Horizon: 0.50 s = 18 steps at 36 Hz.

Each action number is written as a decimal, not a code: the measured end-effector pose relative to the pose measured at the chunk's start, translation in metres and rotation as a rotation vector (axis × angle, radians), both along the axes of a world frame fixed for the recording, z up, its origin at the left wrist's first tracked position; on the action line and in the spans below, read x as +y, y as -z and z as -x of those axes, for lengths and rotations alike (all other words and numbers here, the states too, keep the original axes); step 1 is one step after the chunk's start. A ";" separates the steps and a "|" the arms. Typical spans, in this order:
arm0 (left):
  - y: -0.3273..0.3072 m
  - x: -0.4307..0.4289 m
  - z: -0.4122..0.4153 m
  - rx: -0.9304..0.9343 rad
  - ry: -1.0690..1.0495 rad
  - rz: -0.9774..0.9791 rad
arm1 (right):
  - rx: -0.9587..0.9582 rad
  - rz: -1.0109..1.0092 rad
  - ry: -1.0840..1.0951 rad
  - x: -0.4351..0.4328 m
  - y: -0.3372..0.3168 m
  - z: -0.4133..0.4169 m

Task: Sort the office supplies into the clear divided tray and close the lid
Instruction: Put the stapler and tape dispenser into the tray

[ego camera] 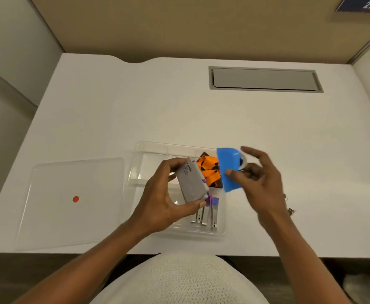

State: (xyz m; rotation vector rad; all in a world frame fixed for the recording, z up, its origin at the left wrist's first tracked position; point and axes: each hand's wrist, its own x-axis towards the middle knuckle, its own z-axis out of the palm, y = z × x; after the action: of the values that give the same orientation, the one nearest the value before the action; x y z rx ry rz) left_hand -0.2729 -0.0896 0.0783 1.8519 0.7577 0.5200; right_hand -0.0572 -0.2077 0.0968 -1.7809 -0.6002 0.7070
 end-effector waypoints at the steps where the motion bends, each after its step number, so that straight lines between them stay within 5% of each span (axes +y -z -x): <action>1: 0.001 0.002 0.003 -0.030 -0.019 0.034 | 0.049 0.000 -0.046 0.004 0.000 0.013; 10: 0.011 0.022 0.026 -0.158 -0.069 0.258 | 0.375 0.024 -0.075 0.036 0.008 0.074; 18: 0.016 0.065 0.043 -0.077 -0.017 0.024 | 0.357 0.017 -0.052 0.061 0.021 0.078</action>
State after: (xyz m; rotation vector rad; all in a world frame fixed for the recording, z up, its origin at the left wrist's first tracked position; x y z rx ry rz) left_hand -0.3160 -0.0244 0.0624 1.7938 0.7258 0.5880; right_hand -0.1352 -0.1468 0.0763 -1.6074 -0.3998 1.0397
